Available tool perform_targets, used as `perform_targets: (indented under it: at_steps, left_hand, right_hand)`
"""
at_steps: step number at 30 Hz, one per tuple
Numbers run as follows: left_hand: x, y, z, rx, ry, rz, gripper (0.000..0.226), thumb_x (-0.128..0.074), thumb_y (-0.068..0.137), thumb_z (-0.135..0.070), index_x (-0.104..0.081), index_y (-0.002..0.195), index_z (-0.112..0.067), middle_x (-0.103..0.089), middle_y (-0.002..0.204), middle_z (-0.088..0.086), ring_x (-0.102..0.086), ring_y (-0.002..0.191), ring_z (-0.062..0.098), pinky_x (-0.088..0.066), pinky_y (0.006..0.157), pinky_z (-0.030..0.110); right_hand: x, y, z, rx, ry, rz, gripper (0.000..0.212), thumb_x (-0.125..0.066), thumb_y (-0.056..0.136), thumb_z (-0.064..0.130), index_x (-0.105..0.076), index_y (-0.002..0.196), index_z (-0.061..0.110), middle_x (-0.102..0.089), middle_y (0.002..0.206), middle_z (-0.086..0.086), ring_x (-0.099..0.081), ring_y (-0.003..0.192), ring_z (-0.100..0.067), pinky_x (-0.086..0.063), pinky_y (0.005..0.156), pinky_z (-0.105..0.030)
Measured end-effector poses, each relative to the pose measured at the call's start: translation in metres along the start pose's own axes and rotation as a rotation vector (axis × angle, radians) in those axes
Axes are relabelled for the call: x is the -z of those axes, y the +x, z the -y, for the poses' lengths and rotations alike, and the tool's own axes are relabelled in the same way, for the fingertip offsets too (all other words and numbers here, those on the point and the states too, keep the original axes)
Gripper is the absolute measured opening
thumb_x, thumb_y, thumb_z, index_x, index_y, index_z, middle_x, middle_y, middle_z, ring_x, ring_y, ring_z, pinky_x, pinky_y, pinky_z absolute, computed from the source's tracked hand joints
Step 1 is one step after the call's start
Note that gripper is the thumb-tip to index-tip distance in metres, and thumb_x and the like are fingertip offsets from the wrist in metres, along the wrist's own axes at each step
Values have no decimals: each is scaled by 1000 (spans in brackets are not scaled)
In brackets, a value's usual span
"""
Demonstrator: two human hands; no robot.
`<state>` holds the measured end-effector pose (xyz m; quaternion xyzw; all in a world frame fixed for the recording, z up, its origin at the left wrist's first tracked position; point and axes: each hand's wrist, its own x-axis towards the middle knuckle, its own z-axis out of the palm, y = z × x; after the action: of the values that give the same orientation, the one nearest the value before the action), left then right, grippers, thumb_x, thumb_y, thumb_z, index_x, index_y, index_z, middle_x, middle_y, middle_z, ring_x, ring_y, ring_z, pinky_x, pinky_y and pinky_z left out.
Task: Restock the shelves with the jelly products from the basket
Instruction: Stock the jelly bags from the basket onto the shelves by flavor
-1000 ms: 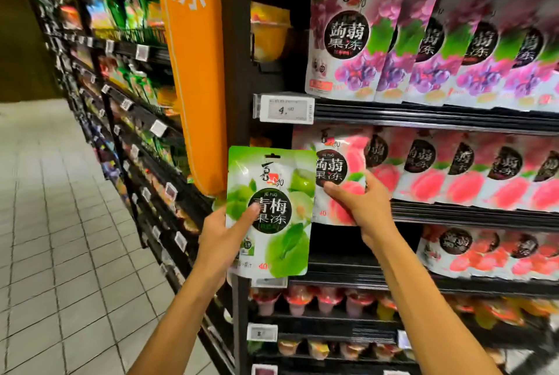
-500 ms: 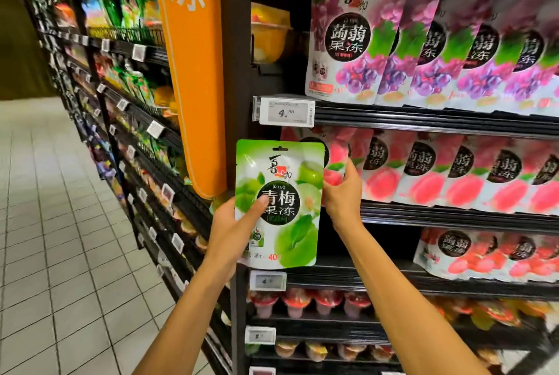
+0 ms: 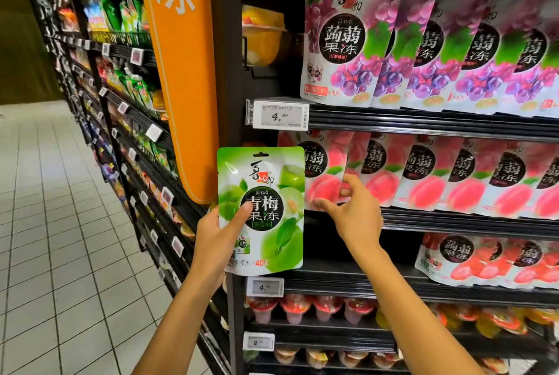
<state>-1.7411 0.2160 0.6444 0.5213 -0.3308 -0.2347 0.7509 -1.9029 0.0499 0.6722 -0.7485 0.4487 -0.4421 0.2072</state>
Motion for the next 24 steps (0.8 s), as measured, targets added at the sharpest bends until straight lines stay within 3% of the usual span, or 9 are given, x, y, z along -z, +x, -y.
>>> perform_targets:
  at_steps: [5,8,10,13,18,20,22,24]
  left_hand:
    - [-4,0,-1,-8,9,3,33,-74,75,-47,-72,105,-33,-75,108,-5,-71,99,14,-59,76,26]
    - [-6,0,-4,-14,13,3,32,-74,74,-47,-72,104,-34,-75,108,-6,-71,100,14,-58,74,22]
    - [-6,-1,-5,-20,21,11,34,-74,74,-49,-71,105,-36,-74,109,-7,-71,101,13,-58,78,27]
    - [-10,-1,-6,-28,25,16,42,-75,73,-51,-70,110,-32,-73,112,-7,-70,104,13,-55,85,34]
    - [-29,-1,-16,-45,5,59,35,-75,72,-47,-73,104,-33,-75,108,-3,-71,100,16,-57,72,22]
    - [-36,0,-22,-50,14,67,40,-76,72,-47,-72,106,-26,-75,108,-1,-71,100,19,-59,75,26]
    - [-46,0,-32,-66,27,86,40,-75,73,-46,-71,107,-24,-75,107,1,-72,100,20,-59,78,32]
    - [-59,1,-44,-87,41,104,36,-74,74,-43,-73,103,-23,-76,103,2,-73,96,22,-59,78,36]
  right_hand:
    - [-15,11,9,19,97,-8,57,-88,66,33,-58,115,23,-51,64,12,-49,57,-6,-38,52,-28]
    - [-22,8,8,45,113,26,58,-86,71,27,-52,118,23,-48,72,15,-53,69,-17,-37,57,-27]
    - [-23,4,5,62,162,-4,70,-87,69,25,-48,126,25,-54,85,13,-54,79,-12,-36,61,-21]
    - [-21,2,3,100,218,-45,81,-89,66,22,-46,134,22,-55,101,6,-46,78,0,-38,69,-15]
    - [-6,-6,5,91,285,14,64,-81,75,11,-51,132,16,-60,108,-3,-53,84,-16,-51,82,-39]
    - [8,-13,6,101,395,4,44,-76,82,16,-57,122,19,-63,100,0,-58,76,-20,-53,76,-42]
    - [31,-20,12,67,656,70,26,-69,88,35,-63,108,20,-66,85,2,-60,66,-17,-53,62,-36]
    - [54,-21,19,57,841,269,37,-65,84,51,-68,102,18,-68,81,2,-61,66,-13,-51,56,-27]
